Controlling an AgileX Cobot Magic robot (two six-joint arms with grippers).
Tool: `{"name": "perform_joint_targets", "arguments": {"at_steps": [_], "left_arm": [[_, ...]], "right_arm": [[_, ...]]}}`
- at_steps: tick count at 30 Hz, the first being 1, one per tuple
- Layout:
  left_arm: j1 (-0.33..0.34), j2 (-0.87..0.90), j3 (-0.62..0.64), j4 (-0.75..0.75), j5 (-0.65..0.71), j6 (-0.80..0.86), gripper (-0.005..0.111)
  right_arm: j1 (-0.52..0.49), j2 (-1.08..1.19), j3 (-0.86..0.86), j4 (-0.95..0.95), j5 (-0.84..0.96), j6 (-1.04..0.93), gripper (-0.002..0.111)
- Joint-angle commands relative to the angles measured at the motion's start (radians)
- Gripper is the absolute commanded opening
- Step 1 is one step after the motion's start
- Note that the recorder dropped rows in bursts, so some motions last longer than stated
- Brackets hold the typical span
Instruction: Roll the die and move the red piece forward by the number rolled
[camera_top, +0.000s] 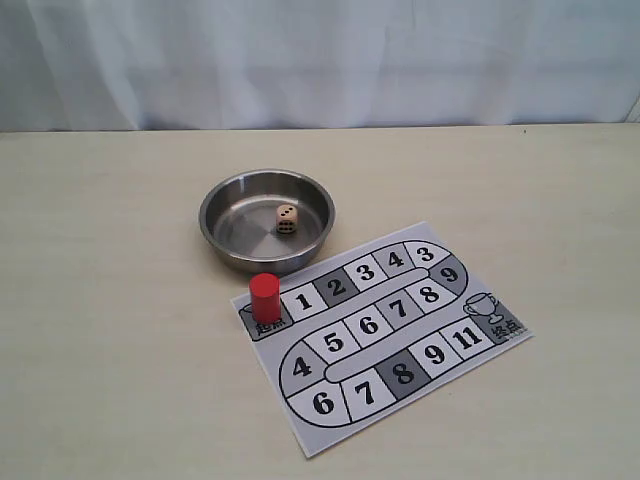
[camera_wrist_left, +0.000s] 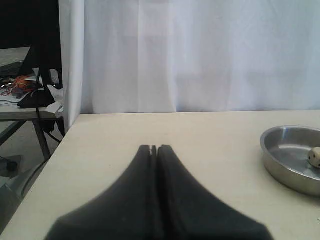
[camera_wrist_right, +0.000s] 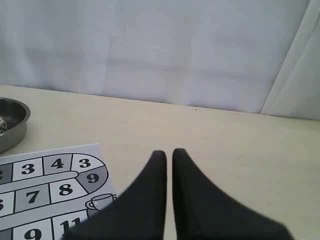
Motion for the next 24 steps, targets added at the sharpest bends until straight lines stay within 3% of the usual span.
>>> {"name": "perform_joint_targets", "arguments": {"at_steps": [1, 9, 16, 24], "left_arm": [[0.0, -0.001, -0.005, -0.002, -0.012, -0.002, 0.0], [0.0, -0.001, -0.005, -0.002, -0.012, -0.002, 0.0], [0.0, -0.001, -0.005, -0.002, -0.012, -0.002, 0.0], [0.0, -0.001, -0.005, -0.002, -0.009, -0.002, 0.0]], "right_arm": [[0.003, -0.004, 0.001, 0.0, 0.002, -0.002, 0.004], [0.003, -0.004, 0.001, 0.0, -0.03, -0.002, 0.004], [0.003, -0.004, 0.001, 0.0, -0.334, 0.083, 0.004], [0.003, -0.004, -0.241, 0.0, -0.101, 0.186, 0.004]]}}
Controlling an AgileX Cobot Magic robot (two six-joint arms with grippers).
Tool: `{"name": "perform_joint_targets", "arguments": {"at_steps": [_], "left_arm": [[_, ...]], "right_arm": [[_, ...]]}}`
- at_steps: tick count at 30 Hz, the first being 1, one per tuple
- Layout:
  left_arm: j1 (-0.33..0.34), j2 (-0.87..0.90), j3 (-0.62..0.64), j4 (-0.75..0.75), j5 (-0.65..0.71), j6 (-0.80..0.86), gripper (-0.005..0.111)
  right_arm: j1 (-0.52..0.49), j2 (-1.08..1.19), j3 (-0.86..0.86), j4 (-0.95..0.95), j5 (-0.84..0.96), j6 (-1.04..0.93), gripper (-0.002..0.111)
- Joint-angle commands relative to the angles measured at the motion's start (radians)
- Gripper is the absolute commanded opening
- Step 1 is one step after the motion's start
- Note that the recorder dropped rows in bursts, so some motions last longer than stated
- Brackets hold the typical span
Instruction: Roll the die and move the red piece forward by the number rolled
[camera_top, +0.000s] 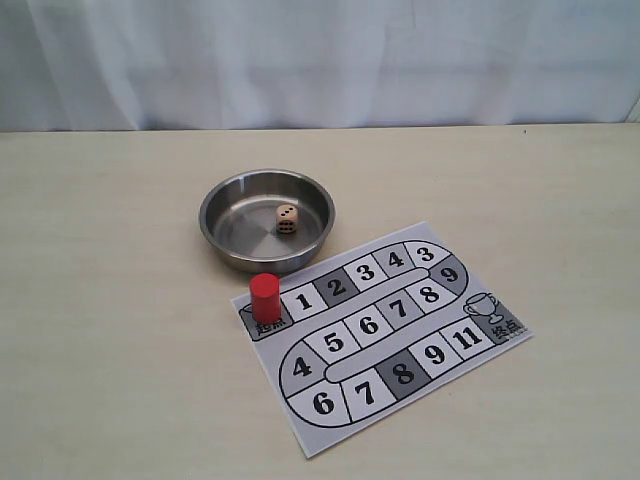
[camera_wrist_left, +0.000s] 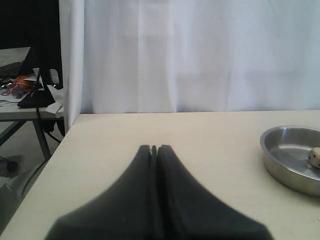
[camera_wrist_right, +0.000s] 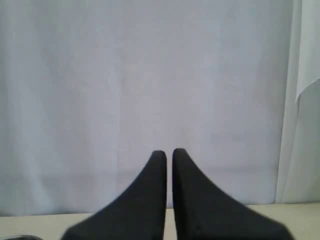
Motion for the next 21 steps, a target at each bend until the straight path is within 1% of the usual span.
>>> {"name": "perform_joint_targets", "arguments": {"at_steps": [1, 5, 11, 13, 17, 19, 21], "left_arm": [[0.0, -0.001, -0.005, -0.002, -0.009, -0.002, 0.0], [0.0, -0.001, -0.005, -0.002, -0.009, -0.002, 0.0], [0.0, -0.001, -0.005, -0.002, -0.009, -0.002, 0.0], [0.0, -0.001, -0.005, -0.002, -0.009, -0.002, 0.0], [0.0, -0.001, -0.005, -0.002, -0.009, -0.002, 0.0], [0.0, -0.001, -0.005, -0.002, -0.009, -0.002, 0.0], [0.0, -0.001, -0.005, -0.002, -0.009, -0.002, 0.0]], "right_arm": [[0.003, -0.004, -0.149, 0.0, 0.165, 0.012, 0.004], [0.003, 0.046, -0.285, 0.0, 0.332, 0.012, 0.004], [0.003, 0.215, -0.432, 0.0, 0.5, 0.012, 0.004], [0.003, 0.273, -0.466, 0.005, 0.515, 0.012, 0.004], [0.012, 0.395, -0.524, 0.081, 0.516, 0.009, 0.004], [0.021, 0.461, -0.548, 0.097, 0.516, -0.035, 0.004], [0.036, 0.525, -0.569, 0.097, 0.528, -0.136, 0.004]]}}
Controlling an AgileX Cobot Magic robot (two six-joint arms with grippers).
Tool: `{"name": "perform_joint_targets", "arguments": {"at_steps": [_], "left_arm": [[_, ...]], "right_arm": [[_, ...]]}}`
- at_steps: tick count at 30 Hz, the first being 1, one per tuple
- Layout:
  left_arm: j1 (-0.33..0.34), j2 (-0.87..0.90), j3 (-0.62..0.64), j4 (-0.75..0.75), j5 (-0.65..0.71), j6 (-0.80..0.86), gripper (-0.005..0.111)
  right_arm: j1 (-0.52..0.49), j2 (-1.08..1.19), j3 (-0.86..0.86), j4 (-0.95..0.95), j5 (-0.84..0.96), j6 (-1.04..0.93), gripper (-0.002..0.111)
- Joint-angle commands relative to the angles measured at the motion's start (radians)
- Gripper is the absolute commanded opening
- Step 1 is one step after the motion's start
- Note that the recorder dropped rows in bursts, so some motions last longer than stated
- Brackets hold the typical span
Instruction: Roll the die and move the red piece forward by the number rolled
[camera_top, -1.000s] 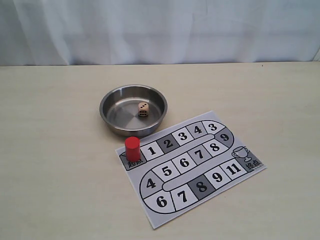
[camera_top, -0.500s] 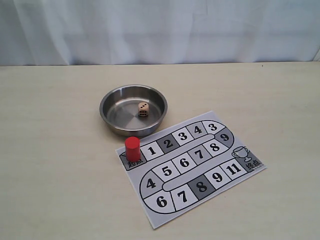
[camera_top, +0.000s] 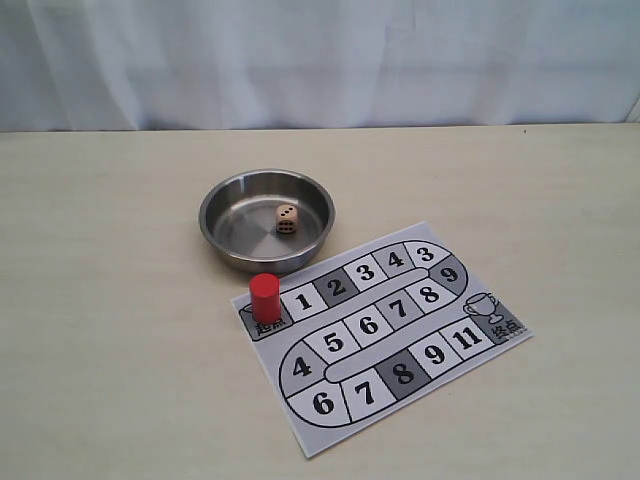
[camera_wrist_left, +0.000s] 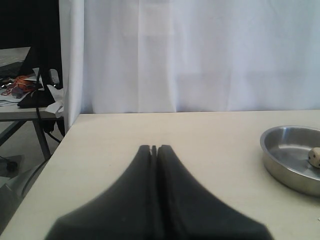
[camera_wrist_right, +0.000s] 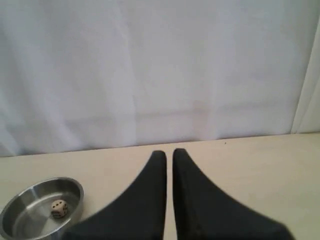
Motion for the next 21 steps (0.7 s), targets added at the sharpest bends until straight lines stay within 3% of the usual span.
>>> {"name": "perform_joint_targets", "arguments": {"at_steps": [1, 11, 14, 21], "left_arm": [[0.0, -0.001, -0.005, -0.002, -0.009, -0.002, 0.0], [0.0, -0.001, -0.005, -0.002, -0.011, -0.002, 0.0], [0.0, -0.001, -0.005, -0.002, -0.011, -0.002, 0.0], [0.0, -0.001, -0.005, -0.002, -0.011, -0.002, 0.0]], "right_arm": [[0.028, 0.132, -0.044, 0.022, 0.025, -0.161, 0.004], [0.178, 0.417, -0.112, 0.023, -0.001, -0.356, 0.005], [0.224, 0.489, -0.139, 0.023, -0.011, -0.356, 0.014], [0.308, 0.659, -0.223, 0.026, -0.006, -0.324, 0.048]]}}
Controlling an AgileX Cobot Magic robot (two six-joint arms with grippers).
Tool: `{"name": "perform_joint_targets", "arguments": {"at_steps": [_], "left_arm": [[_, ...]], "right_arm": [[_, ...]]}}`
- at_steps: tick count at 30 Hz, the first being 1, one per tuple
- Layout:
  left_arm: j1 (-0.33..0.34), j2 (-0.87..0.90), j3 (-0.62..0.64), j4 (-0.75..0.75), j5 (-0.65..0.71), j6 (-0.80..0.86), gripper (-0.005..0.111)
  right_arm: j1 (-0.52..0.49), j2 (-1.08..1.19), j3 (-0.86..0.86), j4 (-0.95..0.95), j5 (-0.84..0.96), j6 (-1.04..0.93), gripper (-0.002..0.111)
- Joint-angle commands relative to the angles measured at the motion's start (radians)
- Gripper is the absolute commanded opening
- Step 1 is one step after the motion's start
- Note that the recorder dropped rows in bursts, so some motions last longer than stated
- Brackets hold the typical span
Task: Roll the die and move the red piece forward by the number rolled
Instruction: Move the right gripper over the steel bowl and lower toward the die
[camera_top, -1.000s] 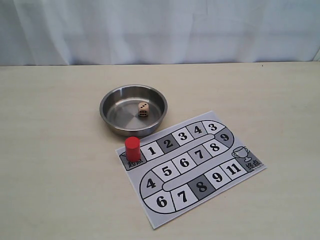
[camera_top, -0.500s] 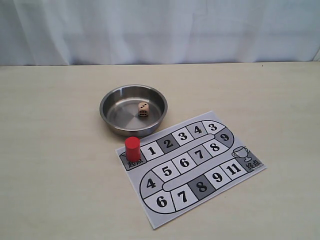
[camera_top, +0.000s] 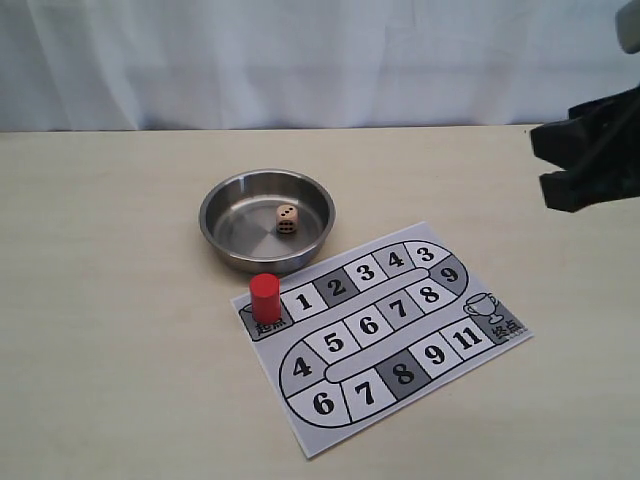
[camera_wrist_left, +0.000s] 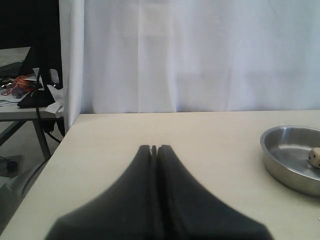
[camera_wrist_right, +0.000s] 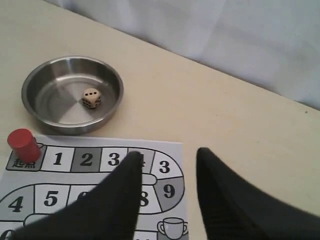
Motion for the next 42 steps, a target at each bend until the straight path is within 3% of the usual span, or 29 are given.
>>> {"name": "perform_joint_targets", "arguments": {"at_steps": [1, 8, 15, 23, 27, 32, 42], "left_arm": [[0.0, -0.001, -0.005, -0.002, -0.011, -0.002, 0.0], [0.0, -0.001, -0.005, -0.002, -0.011, -0.002, 0.0], [0.0, -0.001, -0.005, -0.002, -0.009, -0.002, 0.0], [0.0, -0.001, -0.005, -0.002, -0.009, -0.002, 0.0], [0.0, -0.001, -0.005, -0.002, -0.009, -0.002, 0.0], [0.0, -0.001, -0.005, -0.002, -0.009, -0.002, 0.0], [0.0, -0.001, -0.005, -0.002, -0.012, -0.002, 0.0]], "right_arm": [[0.042, 0.102, -0.059, 0.003, -0.001, 0.022, 0.05], [0.05, 0.297, -0.207, 0.149, 0.123, 0.024, 0.053], [0.05, 0.506, -0.342, 0.281, 0.129, -0.013, 0.053], [0.188, 0.84, -0.613, 0.279, 0.105, -0.037, 0.053], [0.184, 0.989, -0.758, 0.275, 0.096, 0.017, 0.053], [0.187, 1.108, -0.914, 0.258, 0.167, 0.041, 0.063], [0.187, 1.268, -1.137, 0.205, 0.299, 0.151, 0.062]]}}
